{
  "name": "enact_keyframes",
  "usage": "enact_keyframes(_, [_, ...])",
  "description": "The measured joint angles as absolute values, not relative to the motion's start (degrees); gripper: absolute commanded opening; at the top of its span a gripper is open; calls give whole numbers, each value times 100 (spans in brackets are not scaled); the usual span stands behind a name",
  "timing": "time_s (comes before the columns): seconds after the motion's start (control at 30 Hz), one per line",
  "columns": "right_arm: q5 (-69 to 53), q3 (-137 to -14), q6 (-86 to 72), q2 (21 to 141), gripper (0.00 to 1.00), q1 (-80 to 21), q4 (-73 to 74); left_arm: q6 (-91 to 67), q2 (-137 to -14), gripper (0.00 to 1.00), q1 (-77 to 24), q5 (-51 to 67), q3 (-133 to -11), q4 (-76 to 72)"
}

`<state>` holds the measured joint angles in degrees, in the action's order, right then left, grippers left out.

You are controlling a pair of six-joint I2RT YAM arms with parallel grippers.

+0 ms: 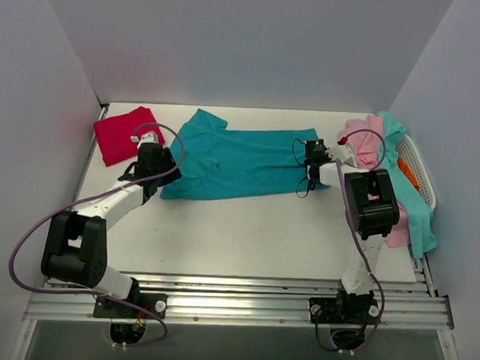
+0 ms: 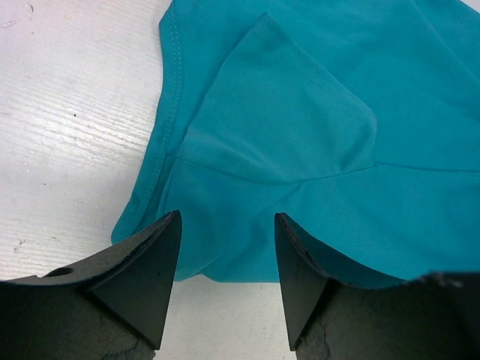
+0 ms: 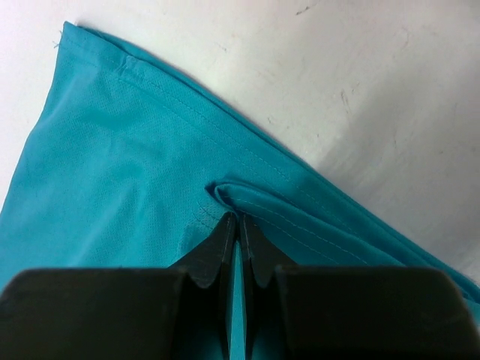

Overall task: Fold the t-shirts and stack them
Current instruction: Fold the flattened tshirt in 1/3 of the way

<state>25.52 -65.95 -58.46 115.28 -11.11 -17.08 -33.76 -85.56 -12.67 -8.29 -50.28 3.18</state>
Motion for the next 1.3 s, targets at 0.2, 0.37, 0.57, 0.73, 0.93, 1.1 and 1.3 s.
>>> enact_keyframes(0.2, [2550,-6888,-5841,11592,0,-1015,-1516,-3376,-8569,61,-1280,-829,-5028,318])
enact_keyframes(0.37, [2550,-7424,-5850,11931,28,-965,-1406,-3369,-8611,61,-1339,-832,-5028,325])
enact_keyframes(0.57, [2554,-8232,-5843,12296,100,-851,-1313,-3356,-8611,61,-1374,-836,-5039,327])
enact_keyframes(0.73, [2569,-8532,-5730,12293,100,-746,-1221,-3354,-8611,61,-1411,-854,-5039,342])
enact_keyframes(0.93, [2749,-7216,-5664,11336,100,-698,-1155,-3363,-8578,61,-1472,-934,-5039,375])
enact_keyframes(1.1, [2836,-5896,-5653,9682,100,-701,-1269,-3439,-8405,61,-1590,-1079,-5039,403])
enact_keyframes(1.3, [2858,-4556,-5695,8147,100,-701,-1396,-3632,-8318,60,-1765,-1212,-4853,362])
